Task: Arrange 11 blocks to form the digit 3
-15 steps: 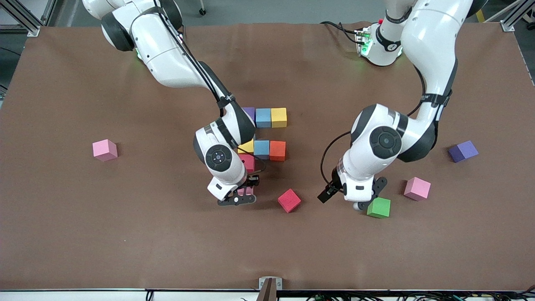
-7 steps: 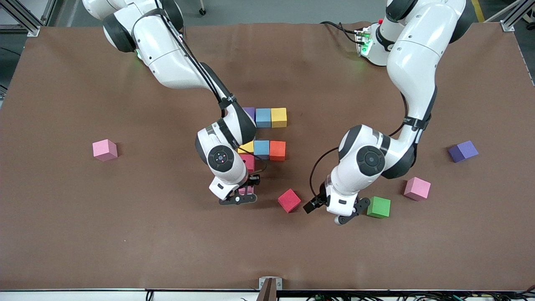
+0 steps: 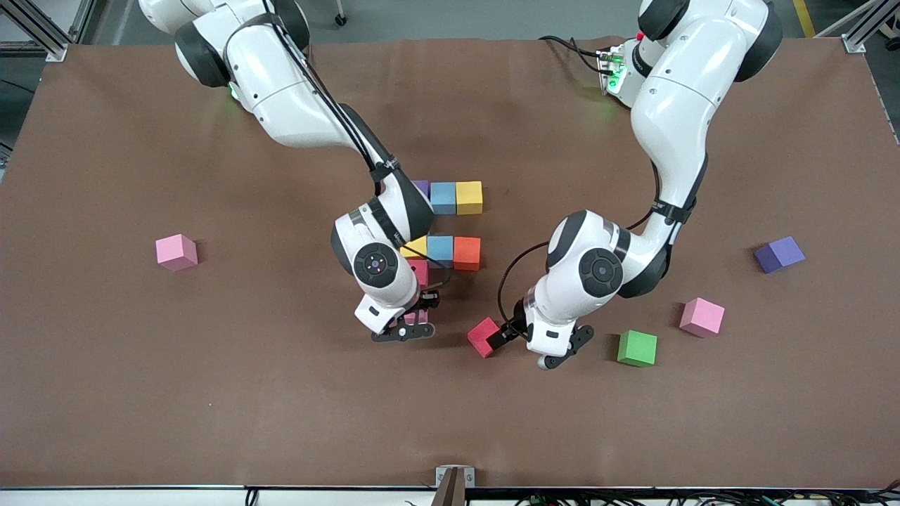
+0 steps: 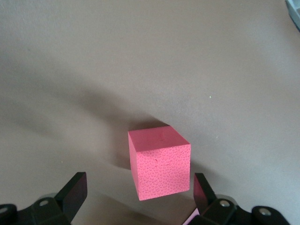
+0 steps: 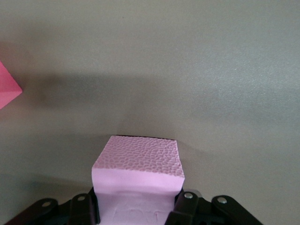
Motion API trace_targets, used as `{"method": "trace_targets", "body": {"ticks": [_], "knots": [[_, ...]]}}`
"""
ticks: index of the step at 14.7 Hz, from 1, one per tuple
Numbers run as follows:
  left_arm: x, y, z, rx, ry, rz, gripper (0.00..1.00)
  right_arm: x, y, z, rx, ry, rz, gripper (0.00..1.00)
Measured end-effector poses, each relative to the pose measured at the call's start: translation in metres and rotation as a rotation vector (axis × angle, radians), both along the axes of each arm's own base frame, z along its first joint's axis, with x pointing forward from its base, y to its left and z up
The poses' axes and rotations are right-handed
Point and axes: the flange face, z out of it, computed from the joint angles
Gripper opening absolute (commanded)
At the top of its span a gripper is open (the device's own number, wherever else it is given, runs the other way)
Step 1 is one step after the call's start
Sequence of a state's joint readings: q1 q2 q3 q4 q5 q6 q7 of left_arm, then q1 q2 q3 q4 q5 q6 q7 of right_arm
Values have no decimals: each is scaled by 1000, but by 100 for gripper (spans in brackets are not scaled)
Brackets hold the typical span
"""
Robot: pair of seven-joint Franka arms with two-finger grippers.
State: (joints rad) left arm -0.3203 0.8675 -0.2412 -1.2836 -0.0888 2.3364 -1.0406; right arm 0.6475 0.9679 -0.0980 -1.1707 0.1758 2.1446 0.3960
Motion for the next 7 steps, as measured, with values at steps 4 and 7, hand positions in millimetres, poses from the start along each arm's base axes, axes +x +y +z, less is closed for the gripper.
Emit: {"method": "trace_targets", "body": {"ticks": [4,7], "knots": [[-2,-9,-17,-14,10,52,100,-4,3,-1,-8,14,7,24],[-3,-27,-33,-40,-5,88,100,-8,7,-1,-15,27,15,25]]}}
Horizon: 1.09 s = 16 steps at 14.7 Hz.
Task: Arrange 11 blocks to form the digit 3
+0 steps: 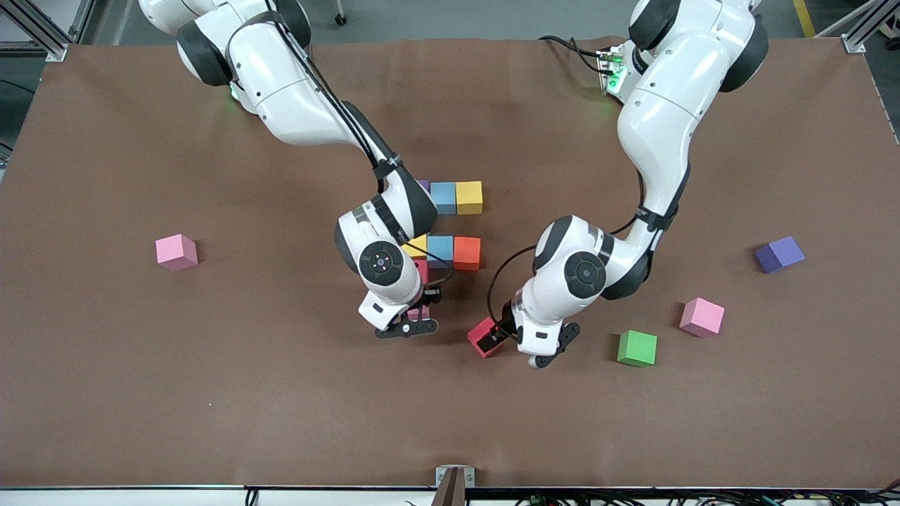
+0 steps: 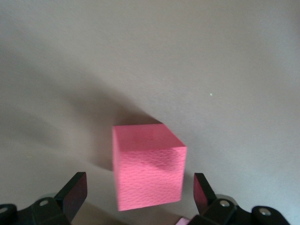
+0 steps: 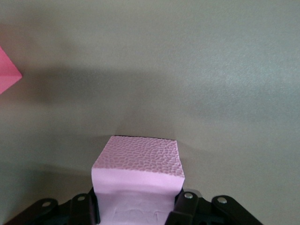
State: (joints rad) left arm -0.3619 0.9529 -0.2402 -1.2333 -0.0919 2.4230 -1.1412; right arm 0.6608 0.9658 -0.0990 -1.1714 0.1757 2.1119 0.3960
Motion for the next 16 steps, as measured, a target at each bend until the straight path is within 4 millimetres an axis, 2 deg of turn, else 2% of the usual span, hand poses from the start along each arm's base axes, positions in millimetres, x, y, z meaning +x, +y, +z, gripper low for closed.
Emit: {"method": "trace_targets", "body": {"ticks": [3,9,10,14,16], "knots": [[0,-10,-7,-18,-22,15,100,-5,4,-1,-7,10,9,26],[5,-5,-23,-29,-52,38,99,-9,7,-1,-14,15,17,34],[5,-5,-26,-30,-52,39,94,-9,8,-1,-15,15,17,36],[5,-5,-31,-32,-55,42,58,-9,8,-1,-15,16,17,40],[5,-5,-30,-36,-63,45,34,-9,8,-1,-15,16,17,44]]}}
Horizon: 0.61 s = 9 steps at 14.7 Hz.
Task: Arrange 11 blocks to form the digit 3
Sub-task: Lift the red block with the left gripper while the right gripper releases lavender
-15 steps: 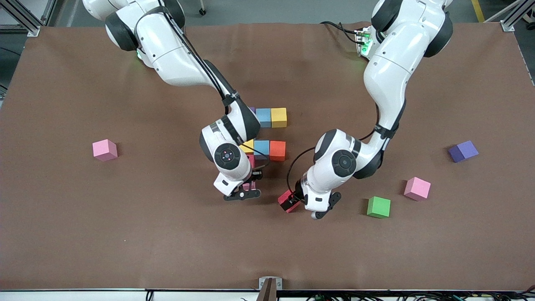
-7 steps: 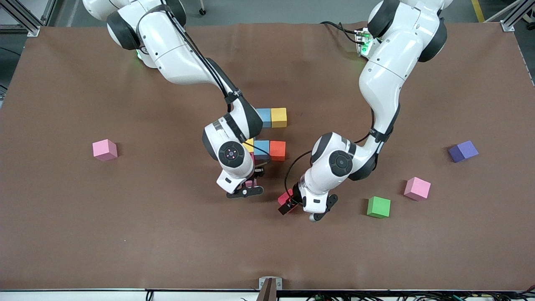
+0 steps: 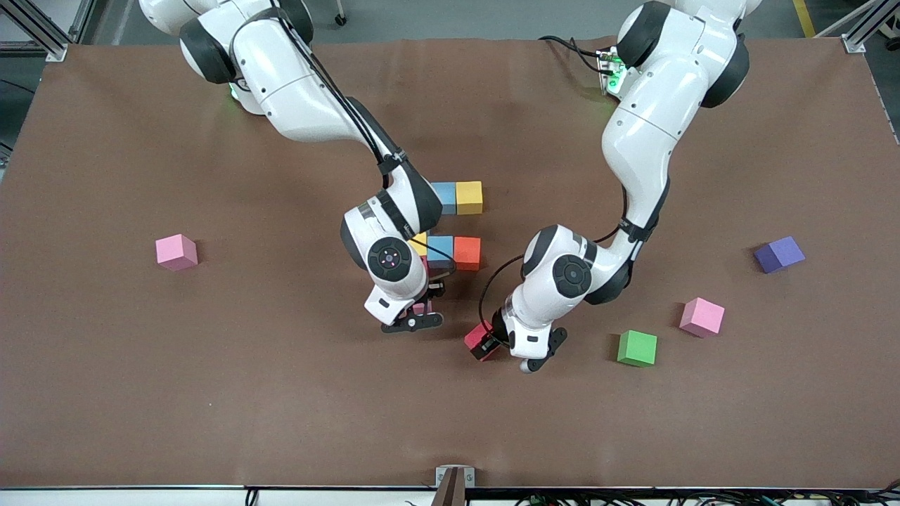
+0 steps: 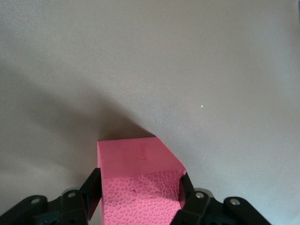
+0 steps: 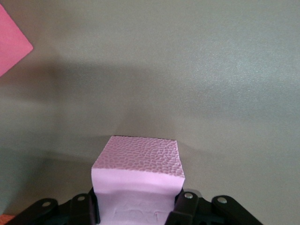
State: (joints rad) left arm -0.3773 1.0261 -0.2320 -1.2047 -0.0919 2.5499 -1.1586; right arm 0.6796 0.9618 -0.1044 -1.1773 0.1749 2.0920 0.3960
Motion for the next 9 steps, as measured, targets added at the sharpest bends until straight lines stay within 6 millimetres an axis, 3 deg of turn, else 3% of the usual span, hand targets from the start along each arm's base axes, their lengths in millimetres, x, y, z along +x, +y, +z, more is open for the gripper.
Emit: {"method": "trace_targets", "body": {"ticks": [3,4,5,6,7,9], "knots": [[1,0,2,-3,-7,3,11,0,0,0,0,0,0,49],[3,1,3,-5,-11,5,10,0,0,0,-1,2,1,55],[5,3,6,-8,-17,9,10,-1,0,0,-3,6,1,67],[9,5,12,-13,-27,14,11,-2,0,0,-4,9,2,93],[13,8,20,-19,-38,20,14,-2,1,0,-5,12,2,100],[20,16,35,-25,-52,35,14,-6,1,-4,-12,31,4,100]]}}
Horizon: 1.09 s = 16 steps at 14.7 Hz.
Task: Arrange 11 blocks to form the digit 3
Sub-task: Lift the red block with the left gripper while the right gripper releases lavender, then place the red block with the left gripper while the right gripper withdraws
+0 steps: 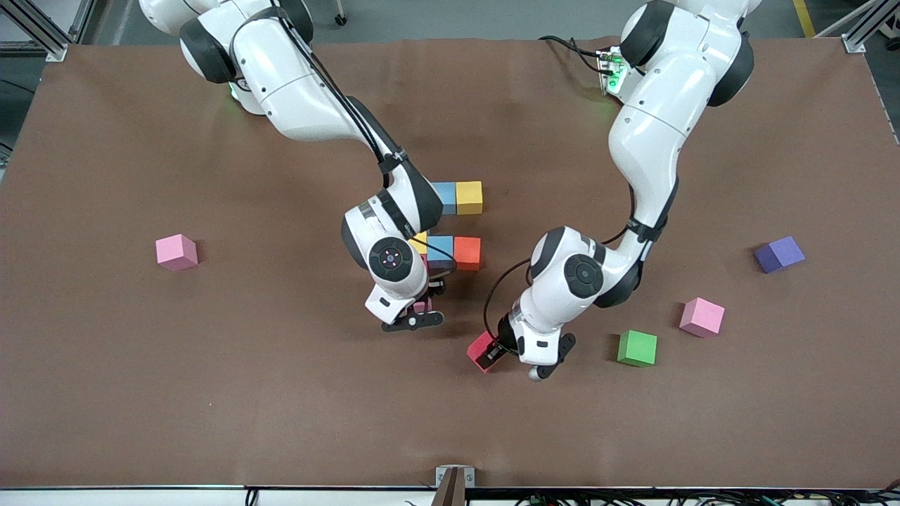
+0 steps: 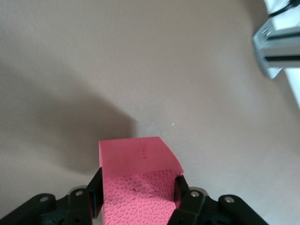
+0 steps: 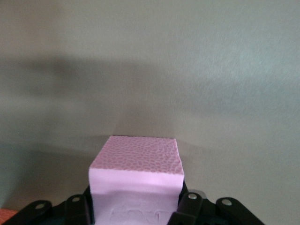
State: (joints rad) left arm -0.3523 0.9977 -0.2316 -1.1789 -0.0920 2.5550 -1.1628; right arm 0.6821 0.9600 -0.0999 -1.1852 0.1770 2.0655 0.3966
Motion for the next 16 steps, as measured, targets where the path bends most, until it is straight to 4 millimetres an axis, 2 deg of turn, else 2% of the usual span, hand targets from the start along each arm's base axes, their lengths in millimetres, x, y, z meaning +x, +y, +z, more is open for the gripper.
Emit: {"method": "trace_targets", "body": {"ticks": [2,4,7,9,10,11,13,16], "knots": [[1,1,7,-16,25,62,14,-6,1,-7,-7,14,4,100],[-2,-4,10,-47,72,170,14,-6,4,-1,0,5,6,100],[-4,-8,10,-87,139,323,14,-7,2,25,-11,30,7,100],[-4,-8,10,-121,193,451,14,-6,0,56,-24,55,11,100],[-5,-9,10,-138,222,521,14,-6,-2,78,-27,63,13,100],[-5,-9,9,-148,247,588,14,-5,-5,108,-27,64,12,100],[-8,-13,5,-152,279,719,13,-8,-20,188,-20,54,3,100],[-23,-32,1,-137,306,849,13,-32,-69,315,-21,63,-25,100]]}}
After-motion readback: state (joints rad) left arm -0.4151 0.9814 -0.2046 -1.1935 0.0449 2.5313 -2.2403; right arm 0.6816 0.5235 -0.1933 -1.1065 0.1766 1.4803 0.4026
